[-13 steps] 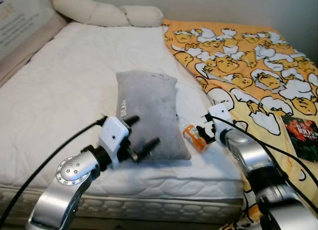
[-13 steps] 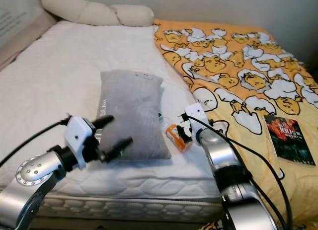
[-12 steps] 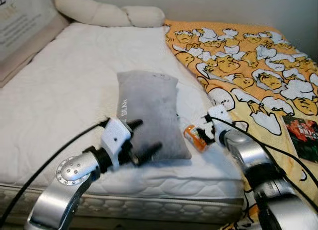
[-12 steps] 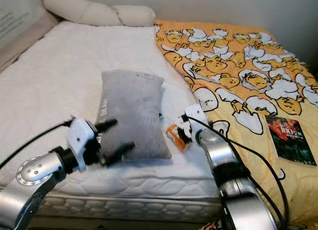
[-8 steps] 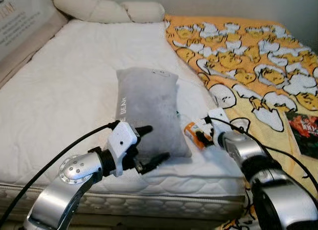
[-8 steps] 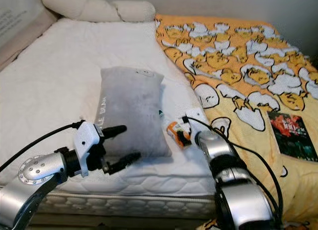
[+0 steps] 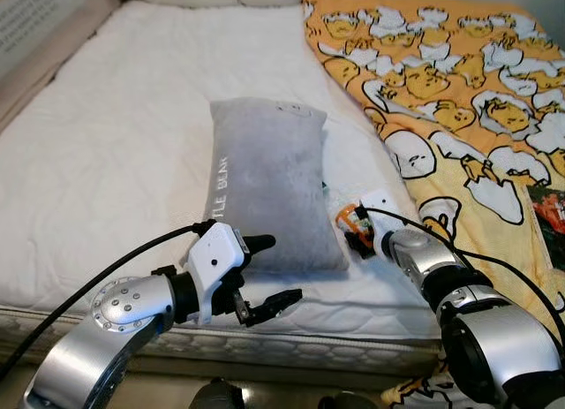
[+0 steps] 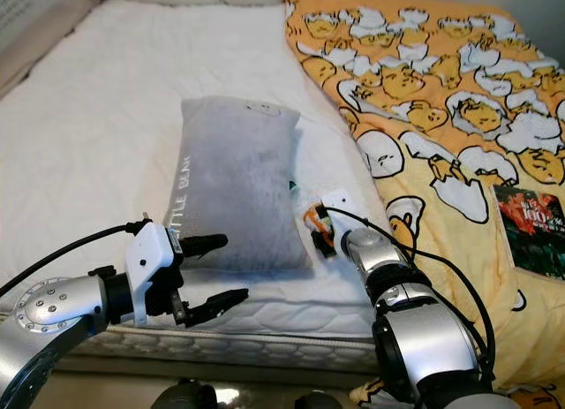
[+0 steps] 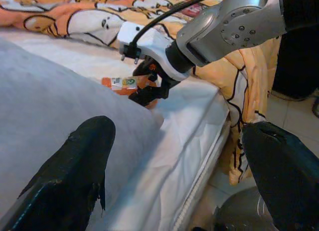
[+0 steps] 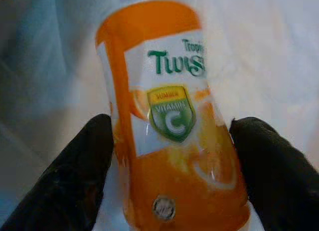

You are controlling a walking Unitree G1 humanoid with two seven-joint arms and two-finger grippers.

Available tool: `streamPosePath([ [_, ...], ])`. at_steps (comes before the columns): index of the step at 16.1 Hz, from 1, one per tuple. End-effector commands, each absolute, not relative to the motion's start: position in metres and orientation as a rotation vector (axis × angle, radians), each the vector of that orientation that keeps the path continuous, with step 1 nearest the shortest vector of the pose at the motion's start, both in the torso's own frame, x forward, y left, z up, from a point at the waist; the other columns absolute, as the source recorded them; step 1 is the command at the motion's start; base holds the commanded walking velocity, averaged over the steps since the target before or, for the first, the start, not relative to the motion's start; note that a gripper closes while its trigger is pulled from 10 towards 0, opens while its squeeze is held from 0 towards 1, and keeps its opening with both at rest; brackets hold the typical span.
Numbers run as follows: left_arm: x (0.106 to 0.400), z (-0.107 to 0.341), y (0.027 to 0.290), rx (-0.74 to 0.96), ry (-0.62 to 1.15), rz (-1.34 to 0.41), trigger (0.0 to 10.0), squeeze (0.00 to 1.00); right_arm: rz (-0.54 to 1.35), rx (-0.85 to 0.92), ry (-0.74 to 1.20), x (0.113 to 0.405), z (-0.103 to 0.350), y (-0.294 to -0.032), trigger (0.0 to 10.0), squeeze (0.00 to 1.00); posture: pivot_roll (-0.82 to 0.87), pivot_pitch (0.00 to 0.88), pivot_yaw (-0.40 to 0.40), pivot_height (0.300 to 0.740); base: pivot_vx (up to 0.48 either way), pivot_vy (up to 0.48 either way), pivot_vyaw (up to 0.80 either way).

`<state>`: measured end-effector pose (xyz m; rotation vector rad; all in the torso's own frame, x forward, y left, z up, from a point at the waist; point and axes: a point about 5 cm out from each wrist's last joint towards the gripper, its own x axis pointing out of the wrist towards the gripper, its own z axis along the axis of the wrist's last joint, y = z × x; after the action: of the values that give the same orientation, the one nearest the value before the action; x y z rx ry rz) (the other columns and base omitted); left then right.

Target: Clean up the room

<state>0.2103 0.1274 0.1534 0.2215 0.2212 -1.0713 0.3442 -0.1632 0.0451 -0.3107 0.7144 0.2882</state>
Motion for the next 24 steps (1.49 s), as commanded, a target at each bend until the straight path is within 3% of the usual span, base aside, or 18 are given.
streamPosePath([
  [1,0.208,0.156,0.127,0.220,0.217,-1.074,10.0,0.00,0.277,-0.324,0.726,0.345,0.047,-0.165,0.0,0.00,0.13,0.155,-0.019,0.740,0.000,0.000,0.00],
  [10,0.211,0.155,0.128,0.229,0.231,-1.050,10.0,0.00,0.176,-0.191,0.753,0.343,0.044,-0.178,0.0,0.00,0.12,0.120,-0.021,0.740,0.000,0.000,0.00],
  [14,0.215,0.154,0.130,0.185,0.193,-0.967,10.0,0.00,0.128,0.014,0.586,0.355,0.066,-0.192,0.0,0.00,0.07,0.050,-0.015,0.740,0.000,0.000,0.00],
  [17,0.222,0.154,0.132,0.170,0.157,-0.846,10.0,0.00,0.175,0.095,0.339,0.357,0.091,-0.190,0.0,0.00,0.03,0.012,-0.003,0.740,0.000,0.000,0.00],
  [18,0.228,0.156,0.134,0.172,0.121,-0.767,10.0,0.00,0.175,0.145,0.255,0.353,0.103,-0.188,6.3,0.00,0.02,0.000,0.000,0.740,0.000,0.000,0.00],
  [19,0.234,0.160,0.138,0.168,0.076,-0.670,10.0,0.00,0.207,0.200,0.184,0.347,0.115,-0.183,10.0,0.00,0.00,0.000,0.007,0.740,0.000,0.000,0.00],
  [22,0.252,0.158,0.164,0.176,0.052,-0.349,10.0,0.00,0.341,0.193,0.012,0.314,0.137,-0.152,10.0,0.00,-0.04,0.000,0.036,0.740,0.000,0.000,0.27],
  [24,0.253,0.156,0.178,0.169,0.059,-0.218,10.0,0.00,0.338,0.200,0.027,0.300,0.131,-0.140,10.0,0.00,-0.05,0.000,0.037,0.740,0.000,0.000,0.80],
])
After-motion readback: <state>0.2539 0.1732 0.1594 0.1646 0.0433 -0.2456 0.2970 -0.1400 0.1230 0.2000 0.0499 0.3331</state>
